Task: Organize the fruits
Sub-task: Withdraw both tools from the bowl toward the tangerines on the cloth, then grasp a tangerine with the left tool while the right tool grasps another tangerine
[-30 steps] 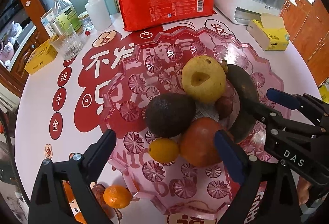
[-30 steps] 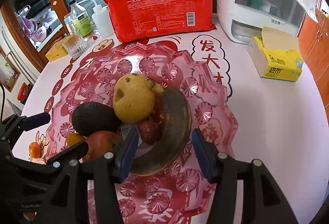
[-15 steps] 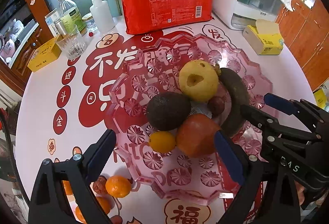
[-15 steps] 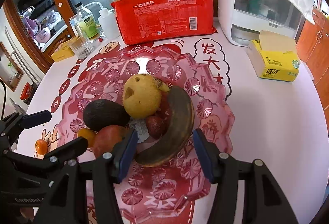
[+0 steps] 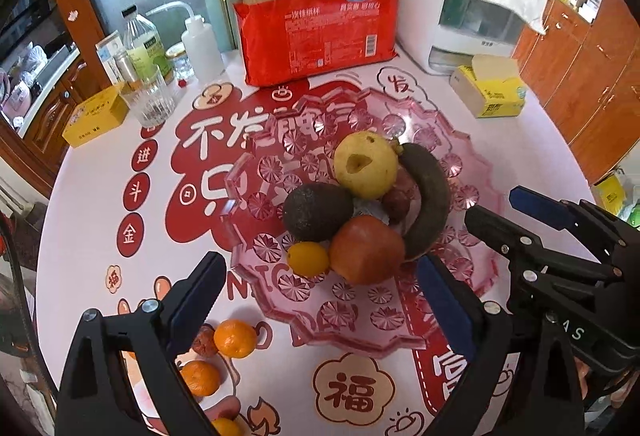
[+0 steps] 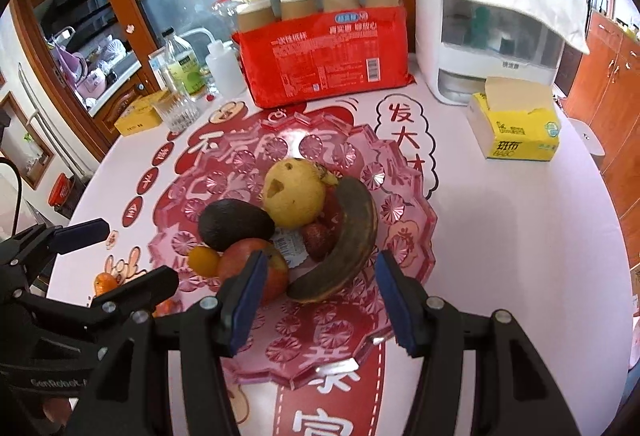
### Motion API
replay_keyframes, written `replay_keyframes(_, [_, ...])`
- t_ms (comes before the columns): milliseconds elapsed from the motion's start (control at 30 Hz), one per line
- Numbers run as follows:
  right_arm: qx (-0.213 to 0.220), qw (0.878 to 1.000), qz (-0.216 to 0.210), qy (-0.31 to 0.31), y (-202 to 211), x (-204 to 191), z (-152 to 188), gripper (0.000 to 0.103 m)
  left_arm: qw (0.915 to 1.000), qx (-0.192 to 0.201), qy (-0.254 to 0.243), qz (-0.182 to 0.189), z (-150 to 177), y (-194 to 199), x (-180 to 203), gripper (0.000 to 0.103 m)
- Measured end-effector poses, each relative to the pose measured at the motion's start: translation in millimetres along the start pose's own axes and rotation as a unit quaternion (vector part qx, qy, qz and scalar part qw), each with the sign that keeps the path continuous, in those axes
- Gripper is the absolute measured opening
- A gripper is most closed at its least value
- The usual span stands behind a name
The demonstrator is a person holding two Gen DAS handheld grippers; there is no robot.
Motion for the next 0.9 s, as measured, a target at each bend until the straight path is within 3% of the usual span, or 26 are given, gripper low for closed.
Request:
replay_keyframes(400, [0.051,0.998,0.020,-0.007,61,-22,-11,0.057,0.9982,0.058,-0.012,0.010,-13,65,-14,0.096])
replay_keyframes(700, [0.085,0.996,0.021,-0.005,99,-59,-10,0.057,0.9932,0.116,-0.014,0.000,-20,121,-61,0.096])
replay_keyframes(900, [0.089,0.996,0.012,0.003,110,-92,-1,0.057,0.9915,0.129,-0.005,-0.012,-8,140,-102,0.096])
Point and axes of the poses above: each gripper's, at about its wrist camera, not at the fingertips, and y roughly against the way its jaws point, x to its right, z to its underside, the point moved 7 cm from there along -y, roughly the way its jaws point, and after that the axes turned 12 degrees about x, right-handed, at the moved point
